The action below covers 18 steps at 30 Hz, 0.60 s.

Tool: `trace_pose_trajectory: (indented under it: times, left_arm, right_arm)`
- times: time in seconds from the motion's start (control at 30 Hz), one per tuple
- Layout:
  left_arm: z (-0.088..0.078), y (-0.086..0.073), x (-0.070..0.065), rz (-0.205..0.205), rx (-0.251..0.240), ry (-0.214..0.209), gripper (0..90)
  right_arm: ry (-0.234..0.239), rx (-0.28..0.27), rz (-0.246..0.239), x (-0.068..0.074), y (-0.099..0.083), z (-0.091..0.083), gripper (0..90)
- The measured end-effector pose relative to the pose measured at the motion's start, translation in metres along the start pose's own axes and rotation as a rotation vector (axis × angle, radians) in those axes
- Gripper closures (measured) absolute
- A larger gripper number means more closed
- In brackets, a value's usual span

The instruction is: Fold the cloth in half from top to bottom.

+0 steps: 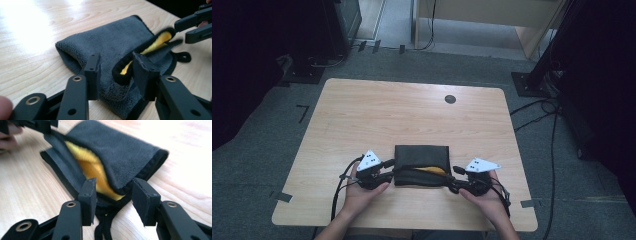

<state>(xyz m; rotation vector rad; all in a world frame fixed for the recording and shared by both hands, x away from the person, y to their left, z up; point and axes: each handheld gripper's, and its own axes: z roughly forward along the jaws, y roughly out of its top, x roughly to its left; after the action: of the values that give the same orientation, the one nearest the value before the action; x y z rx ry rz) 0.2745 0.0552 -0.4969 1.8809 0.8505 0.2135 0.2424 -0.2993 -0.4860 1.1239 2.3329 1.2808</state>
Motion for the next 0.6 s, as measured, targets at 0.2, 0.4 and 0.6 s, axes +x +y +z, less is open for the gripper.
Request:
trace_pose_trajectory:
  times: [0.2,0.4,0.6]
  left_arm:
    - [-0.001,0.002,0.001,-0.006,-0.001,-0.021,58.1]
    - [0.0,0.001,0.001,0.003,0.034,-0.041,57.4]
    - [0.005,-0.003,-0.005,0.065,0.096,-0.082,58.7]
  right_arm:
    - [-0.015,-0.035,0.021,-0.001,-0.001,-0.006,55.6]
    - [0.022,-0.005,-0.053,0.014,0.0,0.006,53.3]
    - [-0.052,-0.064,0.217,0.004,0.001,0.008,60.6]
